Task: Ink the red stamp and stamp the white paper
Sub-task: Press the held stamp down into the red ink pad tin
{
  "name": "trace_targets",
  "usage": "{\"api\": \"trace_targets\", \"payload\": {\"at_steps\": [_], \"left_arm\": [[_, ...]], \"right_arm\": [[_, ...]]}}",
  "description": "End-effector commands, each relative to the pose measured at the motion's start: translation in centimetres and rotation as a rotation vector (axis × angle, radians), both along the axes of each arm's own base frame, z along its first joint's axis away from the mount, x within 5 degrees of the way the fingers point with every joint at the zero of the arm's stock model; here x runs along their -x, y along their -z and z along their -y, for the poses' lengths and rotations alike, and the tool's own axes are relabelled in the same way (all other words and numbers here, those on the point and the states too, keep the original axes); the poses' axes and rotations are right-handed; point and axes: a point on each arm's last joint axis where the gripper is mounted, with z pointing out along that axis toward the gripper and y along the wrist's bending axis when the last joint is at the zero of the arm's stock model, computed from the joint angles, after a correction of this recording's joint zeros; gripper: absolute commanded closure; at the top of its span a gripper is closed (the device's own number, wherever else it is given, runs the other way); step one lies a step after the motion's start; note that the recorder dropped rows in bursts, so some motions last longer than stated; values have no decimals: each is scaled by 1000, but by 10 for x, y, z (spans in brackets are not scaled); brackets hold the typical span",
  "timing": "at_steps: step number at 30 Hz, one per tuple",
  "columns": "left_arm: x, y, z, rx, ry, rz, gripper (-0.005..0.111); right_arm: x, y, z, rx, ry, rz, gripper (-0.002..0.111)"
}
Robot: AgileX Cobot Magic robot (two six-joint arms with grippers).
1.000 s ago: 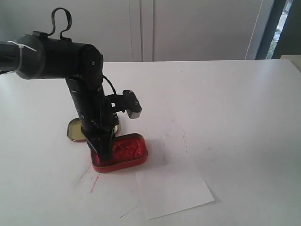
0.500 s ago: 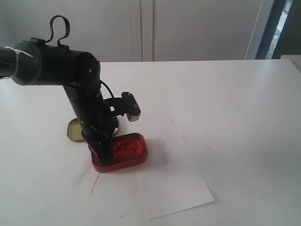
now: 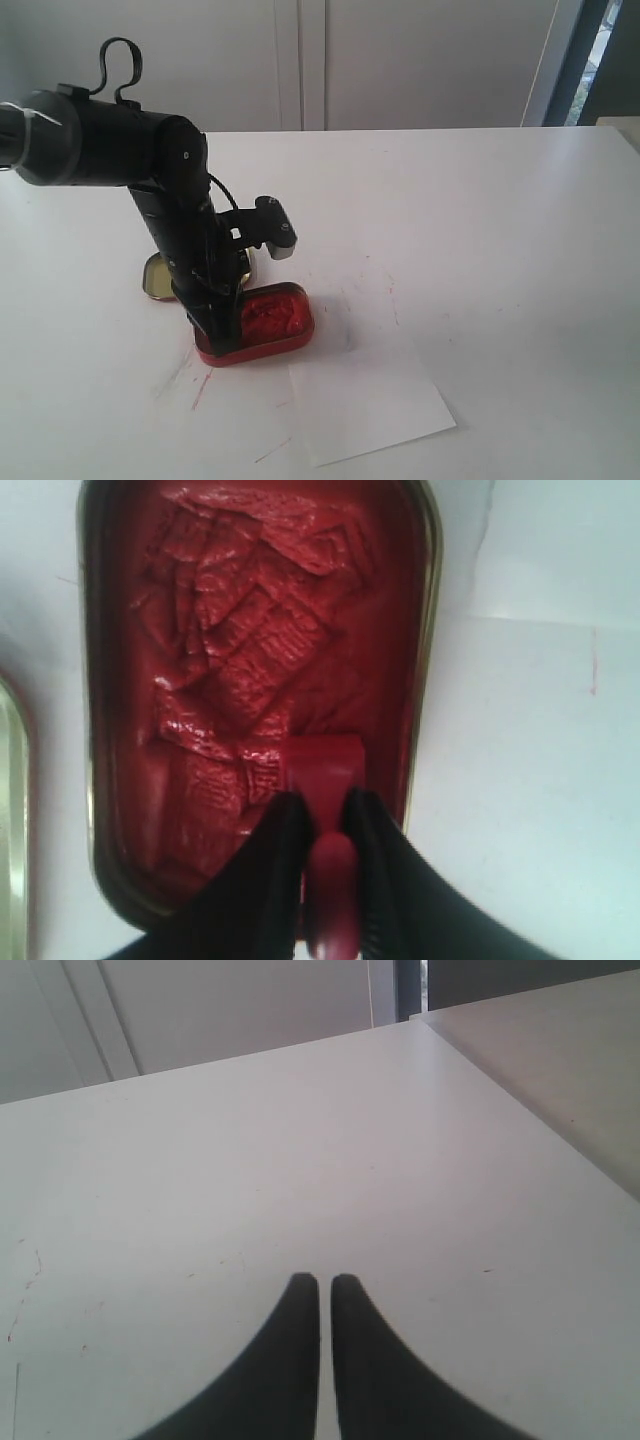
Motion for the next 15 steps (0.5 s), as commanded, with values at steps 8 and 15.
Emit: {"api": "trace_targets", "payload": {"at_steps": [8, 15], "left_arm": [[7, 25, -1, -57, -3, -105, 107], [1, -12, 1, -8, -7, -25, 107]], "right_arm": [[0, 1, 0, 3, -1, 2, 103], [0, 1, 0, 3, -1, 2, 103]]}}
